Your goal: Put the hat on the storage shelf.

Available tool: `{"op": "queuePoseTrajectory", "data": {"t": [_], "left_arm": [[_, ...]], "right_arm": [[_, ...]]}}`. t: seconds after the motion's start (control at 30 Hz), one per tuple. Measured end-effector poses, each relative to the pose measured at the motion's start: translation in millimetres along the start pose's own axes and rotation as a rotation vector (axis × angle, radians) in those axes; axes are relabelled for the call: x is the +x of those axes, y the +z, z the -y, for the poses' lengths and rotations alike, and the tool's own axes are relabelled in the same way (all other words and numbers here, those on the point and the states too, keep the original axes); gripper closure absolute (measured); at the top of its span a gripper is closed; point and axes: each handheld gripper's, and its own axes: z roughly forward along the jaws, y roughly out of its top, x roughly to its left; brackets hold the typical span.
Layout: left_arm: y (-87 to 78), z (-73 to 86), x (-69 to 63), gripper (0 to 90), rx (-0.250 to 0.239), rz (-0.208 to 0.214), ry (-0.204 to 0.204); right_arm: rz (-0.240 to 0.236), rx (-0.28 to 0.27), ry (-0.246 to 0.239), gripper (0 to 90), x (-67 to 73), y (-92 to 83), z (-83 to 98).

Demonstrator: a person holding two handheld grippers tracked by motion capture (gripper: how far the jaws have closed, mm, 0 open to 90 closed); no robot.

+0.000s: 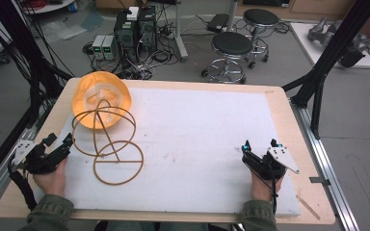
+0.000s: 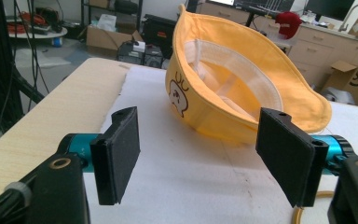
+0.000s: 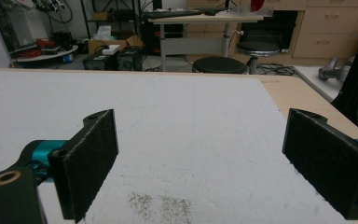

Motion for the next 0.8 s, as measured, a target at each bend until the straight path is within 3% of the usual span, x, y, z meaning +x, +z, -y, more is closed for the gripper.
{"op": "queuePoseTrajectory", "data": {"t": [0.8], "left_arm": [[-0.5,0.4,0.6,30.4,0.009,0.018,-0.033]], "right_arm": [[-0.026,0.013,0.044,9.3,-1.0,0.3,0.8]]}}
